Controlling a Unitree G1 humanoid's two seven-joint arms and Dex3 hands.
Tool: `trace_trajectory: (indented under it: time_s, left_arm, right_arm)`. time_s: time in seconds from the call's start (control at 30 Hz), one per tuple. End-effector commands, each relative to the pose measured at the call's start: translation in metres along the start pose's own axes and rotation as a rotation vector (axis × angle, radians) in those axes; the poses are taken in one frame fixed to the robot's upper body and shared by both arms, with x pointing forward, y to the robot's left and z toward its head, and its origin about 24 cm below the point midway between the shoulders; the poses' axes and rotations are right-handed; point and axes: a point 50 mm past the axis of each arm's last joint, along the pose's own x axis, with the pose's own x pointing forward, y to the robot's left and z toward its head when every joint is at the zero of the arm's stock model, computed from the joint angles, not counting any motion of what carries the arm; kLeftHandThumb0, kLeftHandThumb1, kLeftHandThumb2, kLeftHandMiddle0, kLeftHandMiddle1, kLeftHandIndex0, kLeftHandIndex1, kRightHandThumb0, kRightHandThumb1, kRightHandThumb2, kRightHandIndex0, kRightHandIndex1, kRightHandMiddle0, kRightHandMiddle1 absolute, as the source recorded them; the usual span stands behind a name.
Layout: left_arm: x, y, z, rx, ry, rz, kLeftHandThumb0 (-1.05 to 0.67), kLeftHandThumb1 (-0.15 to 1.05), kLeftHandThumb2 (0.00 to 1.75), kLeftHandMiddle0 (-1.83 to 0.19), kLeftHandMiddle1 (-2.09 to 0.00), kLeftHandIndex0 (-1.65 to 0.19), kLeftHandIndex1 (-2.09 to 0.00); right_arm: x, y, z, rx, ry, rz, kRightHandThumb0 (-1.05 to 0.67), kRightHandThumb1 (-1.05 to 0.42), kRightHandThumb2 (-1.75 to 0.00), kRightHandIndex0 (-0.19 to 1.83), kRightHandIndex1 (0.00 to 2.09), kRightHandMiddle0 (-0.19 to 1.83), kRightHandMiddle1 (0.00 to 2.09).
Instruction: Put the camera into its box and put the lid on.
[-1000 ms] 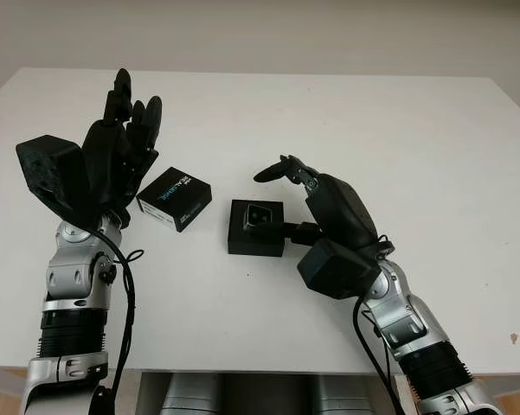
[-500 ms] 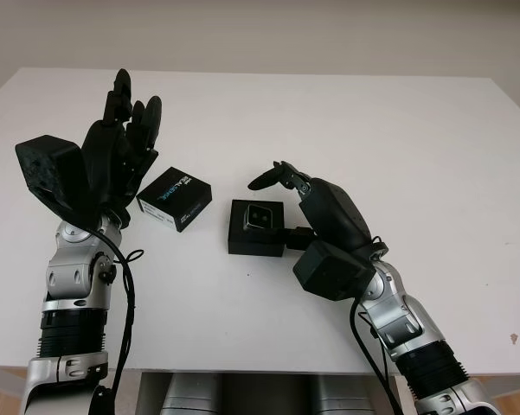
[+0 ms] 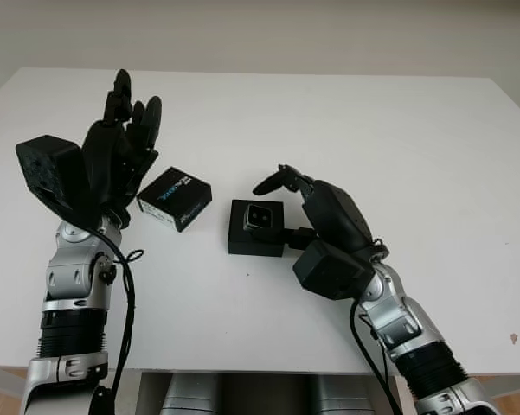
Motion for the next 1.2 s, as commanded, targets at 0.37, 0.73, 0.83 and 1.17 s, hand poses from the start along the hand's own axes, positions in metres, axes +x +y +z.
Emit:
trace_trajectory:
  time_s: [0.37, 0.73, 0.83, 1.17]
  left_arm:
    - [-0.0012, 0.0004, 0.0031, 0.01, -0.013, -0.001, -0.61, 1.05, 0.43, 0.15, -0.05, 0.17, -0.05]
    - [-0.0015, 0.0, 0.0033, 0.007, -0.012, 0.0, -0.62, 1.05, 0.43, 0.14, -0.06, 0.16, -0.06]
    - [-0.0017, -0.0002, 0.0035, 0.003, -0.013, -0.001, -0.62, 1.05, 0.43, 0.14, -0.05, 0.16, -0.06]
    - [-0.0023, 0.0002, 0.002, 0.015, -0.011, -0.009, -0.63, 1.05, 0.43, 0.14, -0.05, 0.15, -0.06]
  right_arm:
    - [0.0018, 0.0029, 0.0005, -0.063, 0.003, 0.031, -0.52, -0.92, -0.06, 0.37, 0.09, 0.37, 1.13]
    - [0.0021, 0.0033, 0.0018, -0.083, 0.001, 0.06, -0.49, -0.92, -0.06, 0.4, 0.1, 0.45, 1.16]
    - [0.0018, 0.0031, 0.002, -0.083, 0.001, 0.06, -0.45, -0.92, -0.05, 0.43, 0.11, 0.48, 1.18]
    - [0.0013, 0.0036, 0.0016, -0.098, 0.011, 0.046, -0.4, -0.95, -0.05, 0.48, 0.13, 0.43, 1.45]
